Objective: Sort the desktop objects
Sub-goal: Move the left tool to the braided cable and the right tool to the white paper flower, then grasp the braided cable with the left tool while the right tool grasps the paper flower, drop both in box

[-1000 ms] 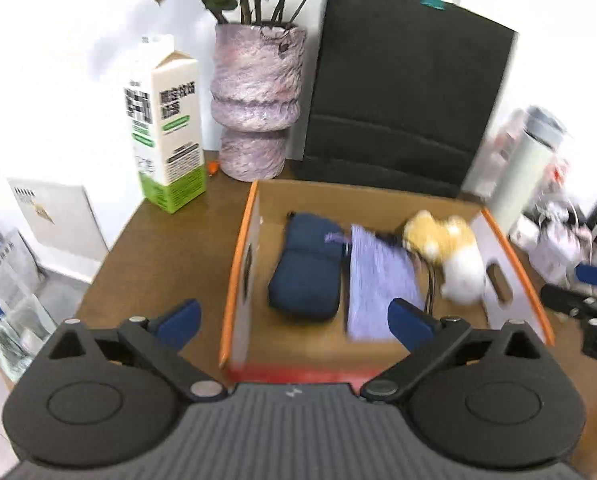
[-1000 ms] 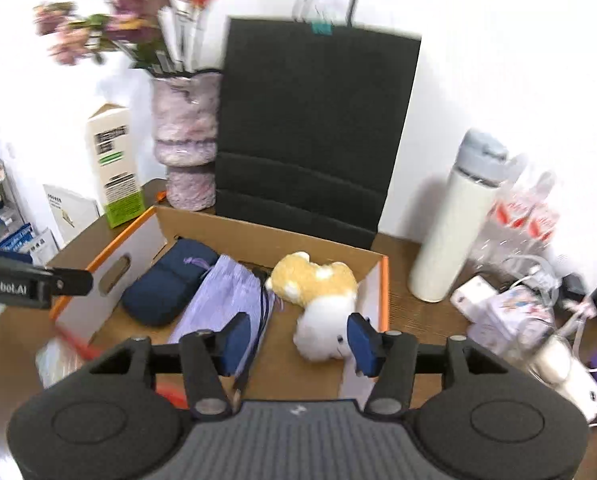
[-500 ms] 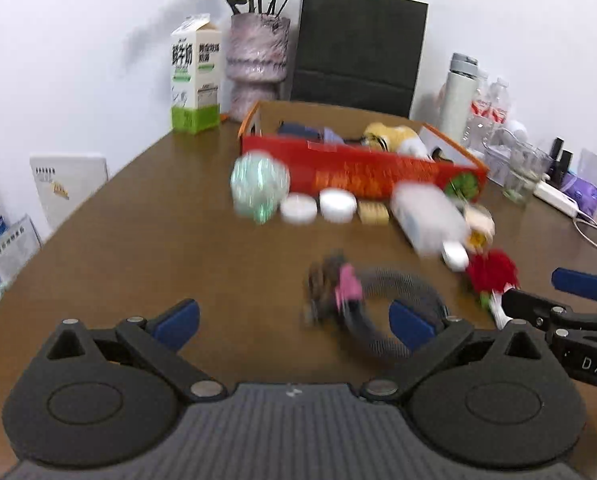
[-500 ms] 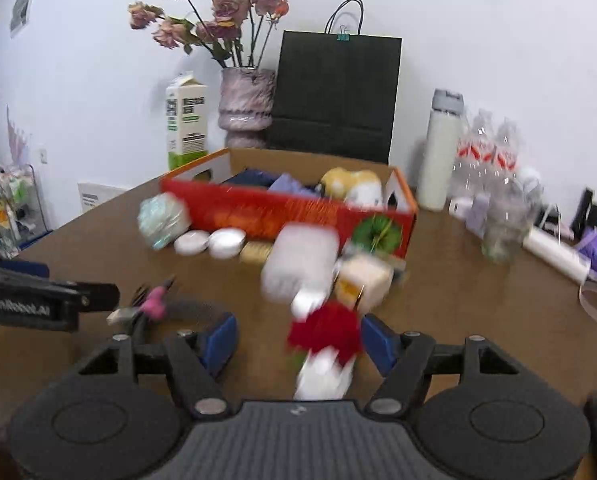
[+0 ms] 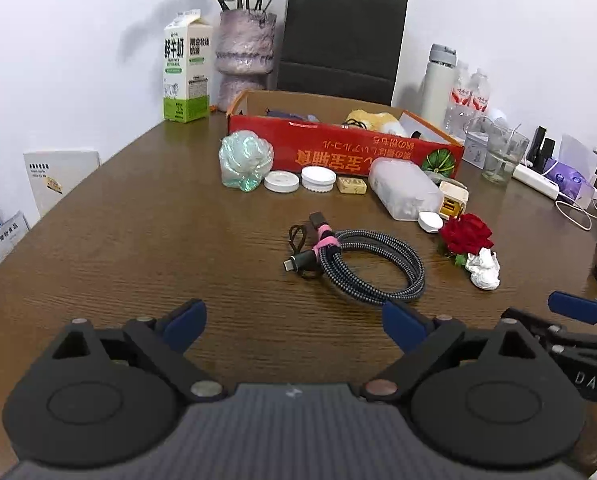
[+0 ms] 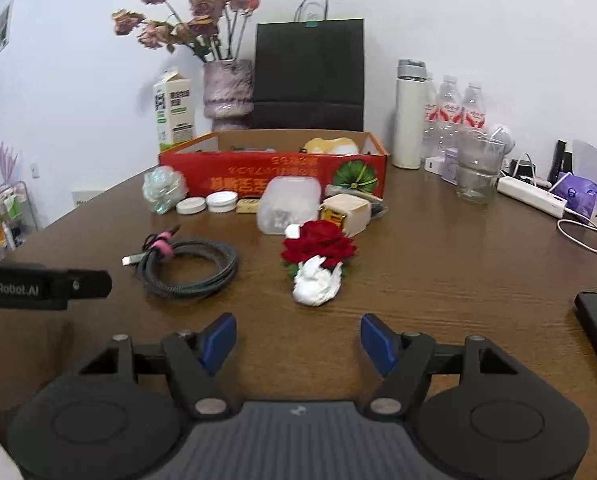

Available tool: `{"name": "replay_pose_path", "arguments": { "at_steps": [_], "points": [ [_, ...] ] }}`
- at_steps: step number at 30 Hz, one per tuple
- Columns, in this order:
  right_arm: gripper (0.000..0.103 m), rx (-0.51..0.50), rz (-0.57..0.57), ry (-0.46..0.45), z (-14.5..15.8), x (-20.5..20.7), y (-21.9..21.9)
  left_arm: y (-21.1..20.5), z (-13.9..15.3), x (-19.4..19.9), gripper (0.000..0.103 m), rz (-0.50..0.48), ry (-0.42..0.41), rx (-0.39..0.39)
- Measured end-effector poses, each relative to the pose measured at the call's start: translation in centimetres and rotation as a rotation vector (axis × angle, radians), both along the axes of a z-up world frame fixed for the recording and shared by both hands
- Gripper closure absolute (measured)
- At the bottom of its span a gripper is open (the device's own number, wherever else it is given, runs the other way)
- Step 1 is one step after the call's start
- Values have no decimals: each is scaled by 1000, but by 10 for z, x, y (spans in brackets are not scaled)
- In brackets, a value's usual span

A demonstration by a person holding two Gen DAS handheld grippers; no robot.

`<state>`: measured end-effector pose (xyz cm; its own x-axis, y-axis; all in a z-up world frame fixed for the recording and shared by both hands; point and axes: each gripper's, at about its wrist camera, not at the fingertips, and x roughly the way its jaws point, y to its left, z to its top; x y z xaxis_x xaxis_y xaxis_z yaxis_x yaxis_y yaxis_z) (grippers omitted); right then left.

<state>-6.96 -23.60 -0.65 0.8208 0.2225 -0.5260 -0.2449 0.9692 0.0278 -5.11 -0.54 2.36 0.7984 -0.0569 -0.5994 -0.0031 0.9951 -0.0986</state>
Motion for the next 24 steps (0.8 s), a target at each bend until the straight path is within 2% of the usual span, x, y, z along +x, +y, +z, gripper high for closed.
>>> {"name": "replay_pose_path", "arguments": {
  "at_steps": [7, 10, 11, 14, 15, 17, 19, 20, 21, 24],
  "points": [
    [36, 16, -19, 5, 0, 25, -5, -9, -4, 33, 8, -50, -5, 36],
    [37, 12, -18, 10, -1, 41, -3, -11, -6, 56, 12, -66, 5, 30],
    [38, 10, -18, 14, -2, 48, -2, -12, -7, 64, 15, -66, 8, 33],
    [55, -5, -16, 36, -7, 65, 2, -15, -12, 83, 26, -80, 28, 50],
    [60, -3, -17, 51, -9, 70, 3, -16, -14, 88, 32, -84, 37, 51],
    [62, 21, -23, 84, -12, 76, -1, -14, -17, 93, 40, -89, 56, 36],
    [72, 32, -26, 88, -13, 76, -4, -15, -18, 91, 46, -94, 48, 39],
    [78, 25, -23, 88, -13, 74, -4, -16, -18, 89, 55, -97, 43, 50],
    [79, 19, -18, 87, -13, 73, -3, -16, -18, 88, 67, -105, 39, 56],
    [81, -8, -5, 77, -12, 66, 0, -21, -17, 81, 74, -144, 28, 76]
  ]
}}
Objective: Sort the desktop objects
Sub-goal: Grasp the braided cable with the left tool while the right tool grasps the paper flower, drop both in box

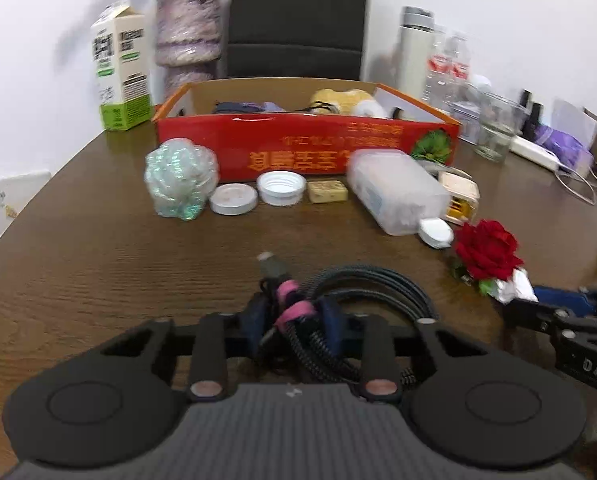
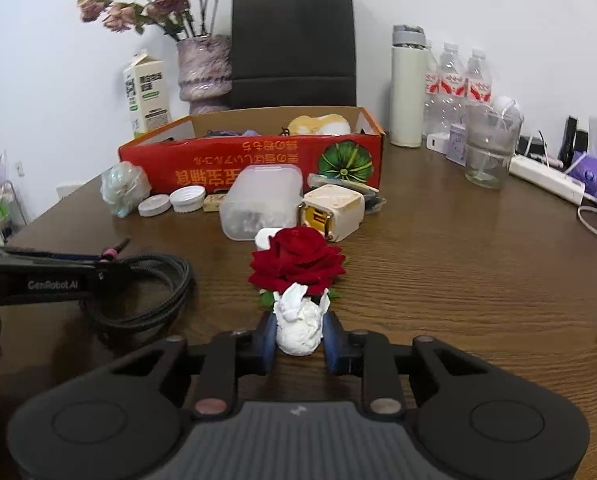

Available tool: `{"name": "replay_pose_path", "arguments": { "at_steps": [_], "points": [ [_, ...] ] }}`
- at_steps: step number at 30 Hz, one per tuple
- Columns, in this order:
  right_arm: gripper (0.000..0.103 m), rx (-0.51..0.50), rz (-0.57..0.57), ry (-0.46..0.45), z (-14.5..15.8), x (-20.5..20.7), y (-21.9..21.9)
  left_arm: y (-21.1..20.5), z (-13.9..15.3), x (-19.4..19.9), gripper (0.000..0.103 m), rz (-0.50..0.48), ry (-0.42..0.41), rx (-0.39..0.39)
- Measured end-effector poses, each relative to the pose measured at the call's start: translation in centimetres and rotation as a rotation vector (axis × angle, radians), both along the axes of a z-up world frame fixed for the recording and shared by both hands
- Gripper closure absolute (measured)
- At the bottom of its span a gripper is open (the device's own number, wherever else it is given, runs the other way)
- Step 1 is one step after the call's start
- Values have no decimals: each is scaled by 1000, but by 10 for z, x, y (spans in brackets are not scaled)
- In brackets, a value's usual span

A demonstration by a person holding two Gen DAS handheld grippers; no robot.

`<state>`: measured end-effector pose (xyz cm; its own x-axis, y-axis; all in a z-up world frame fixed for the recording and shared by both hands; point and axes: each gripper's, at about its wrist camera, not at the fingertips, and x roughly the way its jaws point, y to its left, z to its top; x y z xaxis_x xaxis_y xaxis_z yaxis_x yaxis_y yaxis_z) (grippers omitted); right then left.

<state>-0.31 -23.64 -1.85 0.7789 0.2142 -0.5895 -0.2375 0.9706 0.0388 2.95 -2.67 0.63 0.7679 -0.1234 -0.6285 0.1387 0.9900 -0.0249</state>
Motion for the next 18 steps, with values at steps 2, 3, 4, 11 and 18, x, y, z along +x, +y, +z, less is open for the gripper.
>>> {"name": "replay_pose_path", "arguments": {
  "at_steps": [2, 3, 4, 11, 18],
  "points": [
    [82, -10, 8, -4, 2, -4, 1, -3, 1, -8, 76, -21, -9, 17],
    [82, -10, 13, -4, 3, -7, 1, -3, 2, -13, 79, -22, -15, 10],
    [82, -9, 18, -4, 5, -9, 1, -2, 3, -18, 80, -22, -21, -3],
    [82, 25, 52, -64, 36, -30, 1, 12, 39, -48, 83, -12, -106, -60],
    [82, 57, 73, -174, 78, -32, 0, 39, 84, -47, 84, 28, -204, -146]
  ]
}}
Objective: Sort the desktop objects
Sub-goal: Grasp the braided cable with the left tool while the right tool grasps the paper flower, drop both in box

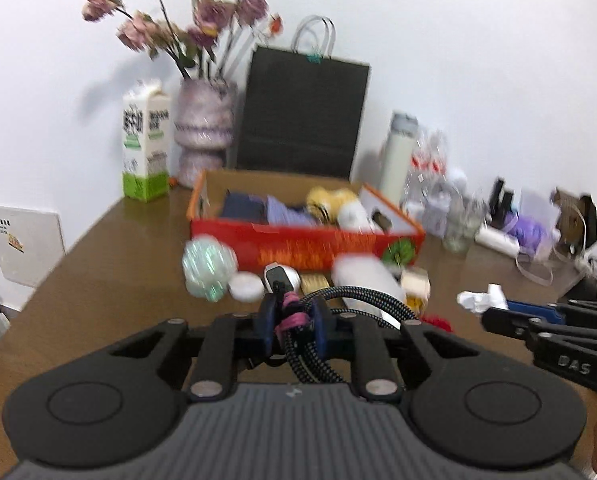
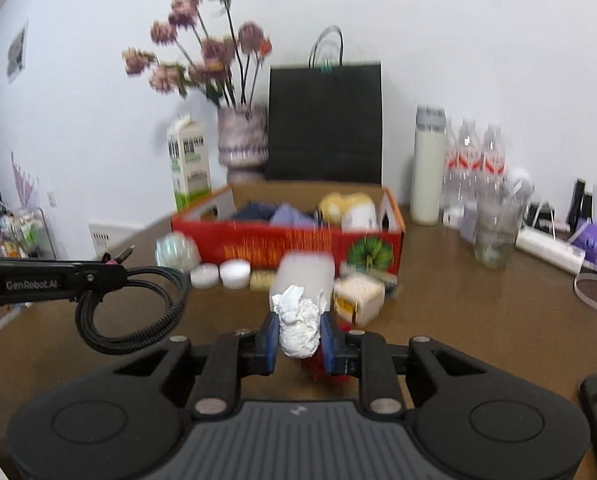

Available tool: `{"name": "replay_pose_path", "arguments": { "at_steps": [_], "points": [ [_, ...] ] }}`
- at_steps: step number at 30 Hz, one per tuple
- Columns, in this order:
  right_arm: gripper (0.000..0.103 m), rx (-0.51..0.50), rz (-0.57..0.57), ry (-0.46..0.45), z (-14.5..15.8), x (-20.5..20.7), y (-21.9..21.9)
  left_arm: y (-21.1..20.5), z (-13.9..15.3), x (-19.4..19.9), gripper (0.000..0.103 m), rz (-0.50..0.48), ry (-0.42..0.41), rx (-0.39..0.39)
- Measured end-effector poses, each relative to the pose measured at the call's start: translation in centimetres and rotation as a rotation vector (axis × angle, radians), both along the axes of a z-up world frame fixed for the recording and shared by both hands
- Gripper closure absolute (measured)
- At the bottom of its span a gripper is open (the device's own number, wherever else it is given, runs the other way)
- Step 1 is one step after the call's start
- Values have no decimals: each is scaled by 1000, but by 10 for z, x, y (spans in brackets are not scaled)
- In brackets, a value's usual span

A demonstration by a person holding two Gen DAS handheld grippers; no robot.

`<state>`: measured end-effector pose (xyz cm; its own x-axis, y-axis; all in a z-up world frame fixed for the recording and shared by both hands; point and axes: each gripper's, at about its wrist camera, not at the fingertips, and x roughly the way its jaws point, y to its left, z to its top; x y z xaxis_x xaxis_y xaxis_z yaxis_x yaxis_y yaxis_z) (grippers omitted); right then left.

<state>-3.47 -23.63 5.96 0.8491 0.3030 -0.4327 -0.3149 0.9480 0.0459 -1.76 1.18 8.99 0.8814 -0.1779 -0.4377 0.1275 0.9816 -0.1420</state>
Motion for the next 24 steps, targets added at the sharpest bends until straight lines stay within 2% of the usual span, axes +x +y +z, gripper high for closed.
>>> {"name": "replay_pose_path", "arguments": {
  "at_steps": [4, 6, 8, 13, 18, 21, 24],
  "points": [
    [83, 1, 30, -72, 30, 17, 3, 9, 30, 27, 84, 4, -68, 2],
    [82, -5, 36, -98, 46, 39, 9, 8, 46, 52, 84, -7, -97, 24],
    [83, 15, 49, -95, 58, 71, 11, 4, 57, 86, 84, -9, -84, 33],
    [83, 43, 31, 27, 65, 178, 25, -13, 57, 185, 84, 12, 9, 92],
    [83, 25, 48, 192, 44, 276, 48, -19, 34, 273, 84, 72, 148, 99],
    [79, -5, 15, 303, 18, 328, 58, -17, 13, 309, 81, 90, 216, 122],
    [71, -37, -37, 359, 4, 353, 62, -8, 4, 324, 78, 126, 240, 108]
  ]
}}
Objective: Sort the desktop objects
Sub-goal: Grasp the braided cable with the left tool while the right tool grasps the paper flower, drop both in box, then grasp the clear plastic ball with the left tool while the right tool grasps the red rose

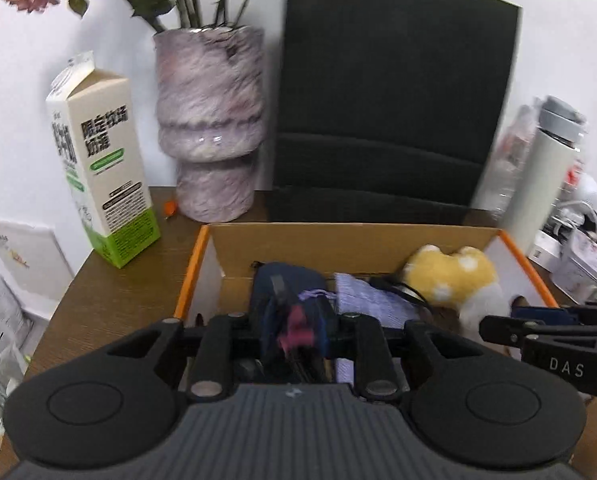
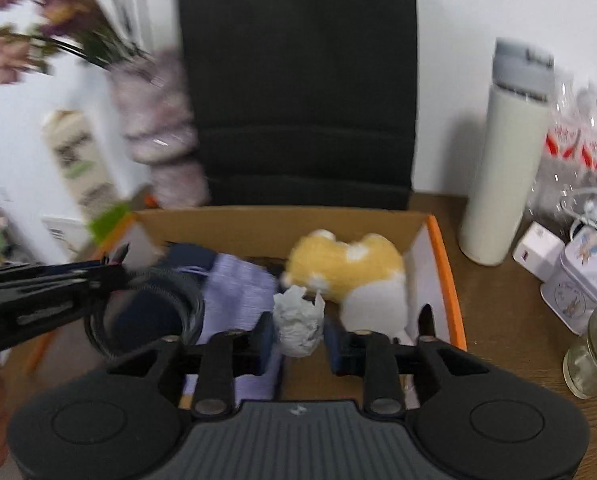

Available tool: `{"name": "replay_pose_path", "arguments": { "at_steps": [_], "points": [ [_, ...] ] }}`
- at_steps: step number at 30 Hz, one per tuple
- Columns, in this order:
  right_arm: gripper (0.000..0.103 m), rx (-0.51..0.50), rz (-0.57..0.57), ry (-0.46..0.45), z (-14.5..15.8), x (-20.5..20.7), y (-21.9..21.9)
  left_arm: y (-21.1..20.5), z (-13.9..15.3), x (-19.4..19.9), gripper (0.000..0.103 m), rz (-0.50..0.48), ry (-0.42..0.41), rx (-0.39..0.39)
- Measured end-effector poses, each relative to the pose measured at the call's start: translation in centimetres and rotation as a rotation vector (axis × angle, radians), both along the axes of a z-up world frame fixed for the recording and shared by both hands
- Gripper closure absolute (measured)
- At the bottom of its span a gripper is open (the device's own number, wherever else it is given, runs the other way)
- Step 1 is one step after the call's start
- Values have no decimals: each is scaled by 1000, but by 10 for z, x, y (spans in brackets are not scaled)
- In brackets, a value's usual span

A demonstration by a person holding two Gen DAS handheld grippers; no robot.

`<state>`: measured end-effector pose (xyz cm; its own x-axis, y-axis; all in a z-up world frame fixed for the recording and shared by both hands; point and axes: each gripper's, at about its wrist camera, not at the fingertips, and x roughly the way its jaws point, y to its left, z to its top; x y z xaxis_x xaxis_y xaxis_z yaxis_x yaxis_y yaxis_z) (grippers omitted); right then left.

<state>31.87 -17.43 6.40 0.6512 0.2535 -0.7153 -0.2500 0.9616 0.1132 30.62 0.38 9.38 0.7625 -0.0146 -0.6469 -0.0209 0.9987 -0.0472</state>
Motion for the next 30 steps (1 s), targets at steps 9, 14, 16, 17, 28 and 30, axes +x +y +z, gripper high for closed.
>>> {"name": "replay_pose_path", "arguments": {
  "at_steps": [9, 14, 16, 17, 28, 30],
  "points": [
    [68, -33, 31, -73, 39, -35, -11, 6, 43, -35, 74, -1, -21, 46],
    [64, -33, 47, -98, 51, -80, -23, 4, 53, -96, 82, -47, -60, 91],
    [61, -22, 69, -108, 48, -107, -28, 7, 50, -124, 82, -72, -49, 86],
    [58, -14, 85, -115, 45, -123, -31, 10, 47, -140, 82, -74, -51, 86],
    [53, 60, 30, -239, -20, -319, -64, 11, -20, -340, 98, -47, -192, 6],
    [53, 47, 10, -251, -32, -348, -64, 8, -36, -369, 100, -33, -182, -7]
  ]
}}
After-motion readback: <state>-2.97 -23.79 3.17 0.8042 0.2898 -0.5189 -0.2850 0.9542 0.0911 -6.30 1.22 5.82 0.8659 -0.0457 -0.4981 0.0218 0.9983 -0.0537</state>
